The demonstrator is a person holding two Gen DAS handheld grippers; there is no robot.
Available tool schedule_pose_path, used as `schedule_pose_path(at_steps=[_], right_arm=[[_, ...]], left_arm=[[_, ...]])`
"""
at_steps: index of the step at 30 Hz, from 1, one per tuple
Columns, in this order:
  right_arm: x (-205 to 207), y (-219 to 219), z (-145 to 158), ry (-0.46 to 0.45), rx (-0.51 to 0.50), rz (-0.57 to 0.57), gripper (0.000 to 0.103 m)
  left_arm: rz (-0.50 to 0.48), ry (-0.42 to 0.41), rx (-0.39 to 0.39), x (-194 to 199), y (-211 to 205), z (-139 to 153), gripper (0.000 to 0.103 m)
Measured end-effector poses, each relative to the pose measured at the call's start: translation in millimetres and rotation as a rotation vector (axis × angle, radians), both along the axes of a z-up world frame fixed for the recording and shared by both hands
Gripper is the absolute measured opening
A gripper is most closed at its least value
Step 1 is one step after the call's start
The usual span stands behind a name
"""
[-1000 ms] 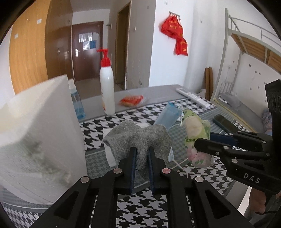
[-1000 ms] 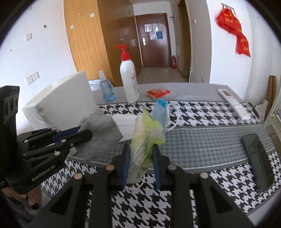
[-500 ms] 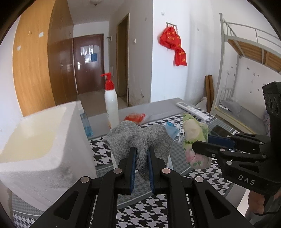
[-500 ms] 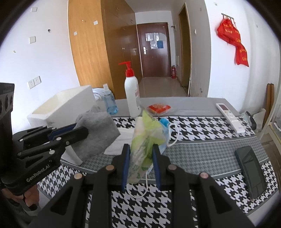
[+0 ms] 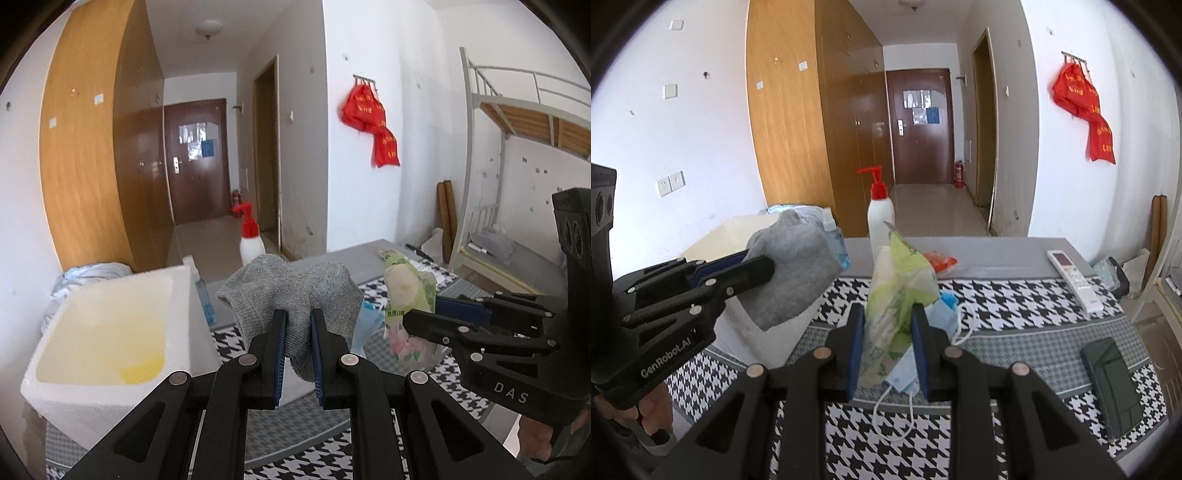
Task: Organize soft objects
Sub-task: 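Carry the grey sock to the foam box with the left tool while the right tool holds the tissue pack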
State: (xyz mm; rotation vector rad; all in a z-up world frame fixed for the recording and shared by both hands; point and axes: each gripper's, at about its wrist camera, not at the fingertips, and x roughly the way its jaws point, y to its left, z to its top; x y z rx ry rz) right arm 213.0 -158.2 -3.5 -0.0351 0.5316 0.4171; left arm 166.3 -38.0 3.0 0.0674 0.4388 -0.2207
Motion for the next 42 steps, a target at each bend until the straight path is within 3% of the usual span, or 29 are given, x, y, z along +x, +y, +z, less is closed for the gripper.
schedule_pose_path(at_steps=[29,42], right_arm=[[-2,41,38,-0.109,0.027,0.084,0.029],[3,61,41,-0.116,0.023,0.119,0.029]], left_arm=[[0.119,-0.150,0.008,-13,37,41,0.014],[0.179,-0.159,0.006,-10,58,45,0.014]])
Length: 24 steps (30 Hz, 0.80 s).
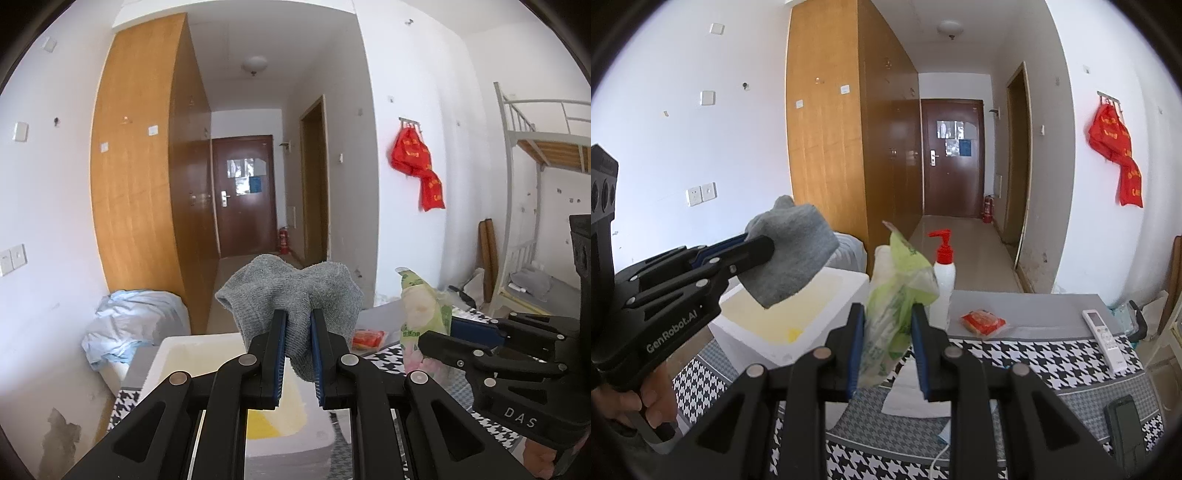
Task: Organize soft objects
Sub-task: 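Carry the grey sock to the foam box with the left tool while the right tool holds the tissue pack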
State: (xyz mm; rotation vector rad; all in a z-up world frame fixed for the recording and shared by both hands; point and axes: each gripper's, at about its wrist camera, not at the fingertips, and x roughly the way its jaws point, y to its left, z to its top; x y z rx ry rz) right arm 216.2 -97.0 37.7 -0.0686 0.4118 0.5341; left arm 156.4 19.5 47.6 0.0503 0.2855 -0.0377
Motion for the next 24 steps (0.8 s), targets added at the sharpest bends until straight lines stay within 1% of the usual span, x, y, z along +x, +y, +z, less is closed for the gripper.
schedule_pose_path(at_steps=[16,24], right_arm=[[2,36,0,0.010,-0.019,0.083,0.029],[4,50,1,0.015,-0.006,0.117,0.029]], left_arm=[[0.090,0.015,0.000,0,29,-2,0.014],[0.118,0.030,-0.004,-2,43,-4,0.014]])
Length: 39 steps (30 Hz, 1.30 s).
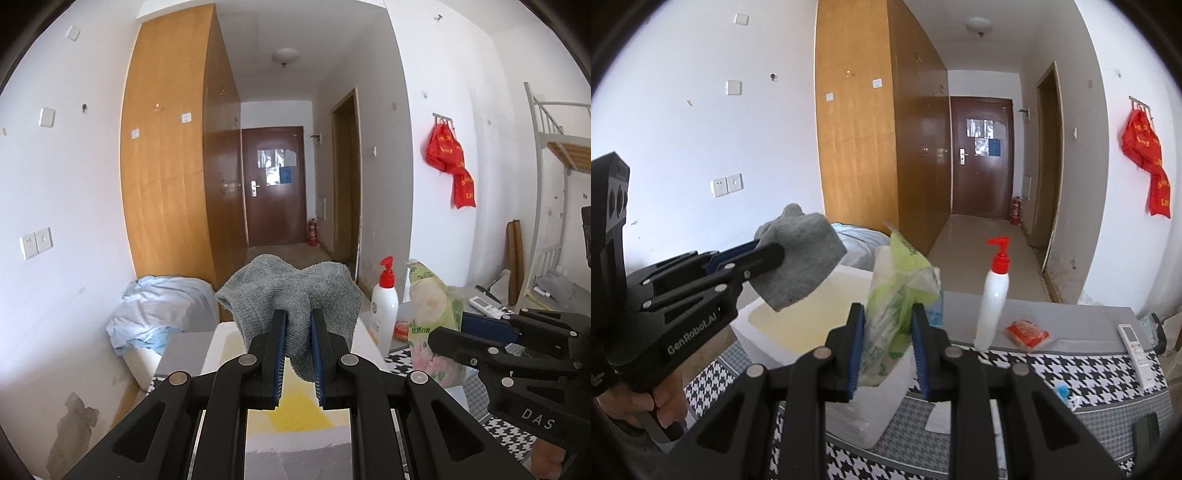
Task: Organize soft objects
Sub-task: 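Carry the grey sock to the foam box with the left tool while the right tool holds the tissue pack, then open the left tool to drop the grey sock into the box, then lower the green tissue pack into the foam box and open the right tool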
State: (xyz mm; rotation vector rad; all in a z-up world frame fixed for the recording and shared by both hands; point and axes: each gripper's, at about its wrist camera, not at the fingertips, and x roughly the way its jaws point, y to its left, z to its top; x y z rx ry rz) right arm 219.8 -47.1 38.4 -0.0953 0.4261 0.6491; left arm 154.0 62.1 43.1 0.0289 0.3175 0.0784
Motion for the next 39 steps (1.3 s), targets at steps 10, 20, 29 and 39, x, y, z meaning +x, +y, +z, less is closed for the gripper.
schedule_pose_path(at_steps=[10,20,29,39], right_arm=[[-1,15,-1,0.004,-0.007,0.021,0.029],[4,17,-5,0.011,-0.012,0.007,0.029],[5,19,-5,0.016,-0.019,-0.016,0.029],[4,26,-4,0.010,-0.026,-0.022,0.029]], left_arm=[[0.020,0.018,-0.001,1,13,-6,0.014],[0.021,0.073,-0.024,18,25,-16,0.016],[0.054,0.050,-0.046,16,37,-20,0.092],[0.090,0.015,-0.039,0,49,-12,0.102]])
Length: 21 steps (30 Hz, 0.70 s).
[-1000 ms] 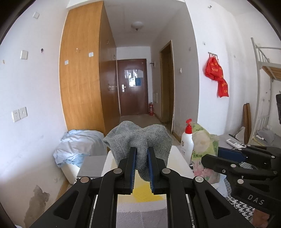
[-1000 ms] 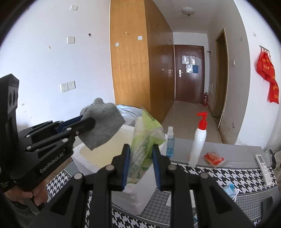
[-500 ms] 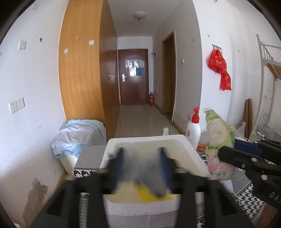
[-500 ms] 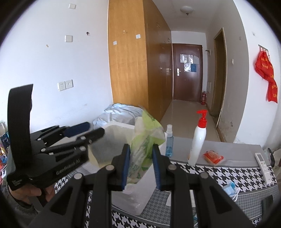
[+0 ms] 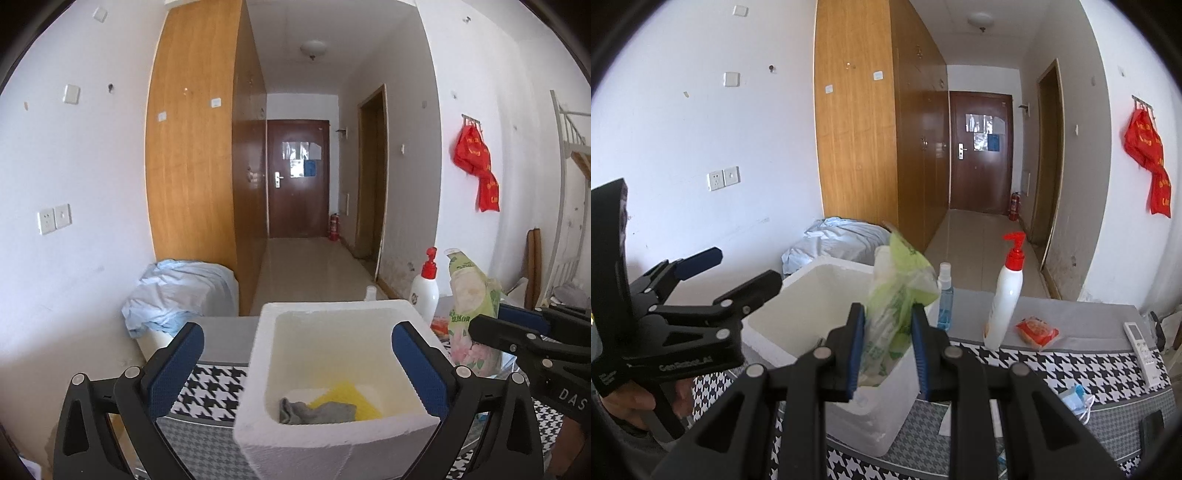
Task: Organize soft objects
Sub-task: 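Lower the green tissue pack into the foam box and open the right tool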
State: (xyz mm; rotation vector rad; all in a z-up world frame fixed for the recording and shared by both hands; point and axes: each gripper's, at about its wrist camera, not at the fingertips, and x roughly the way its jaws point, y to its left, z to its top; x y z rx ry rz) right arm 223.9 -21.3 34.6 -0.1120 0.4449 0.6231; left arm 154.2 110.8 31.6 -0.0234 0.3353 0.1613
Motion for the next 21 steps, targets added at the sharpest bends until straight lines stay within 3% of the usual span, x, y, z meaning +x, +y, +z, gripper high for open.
schedule_pose_path(at_steps=[21], right_arm=[[4,33,0,-0.002,-0.029,0.020,0.029]], left_arm=[[0.037,-0.053,-0.014,-24,33,4,0.102]])
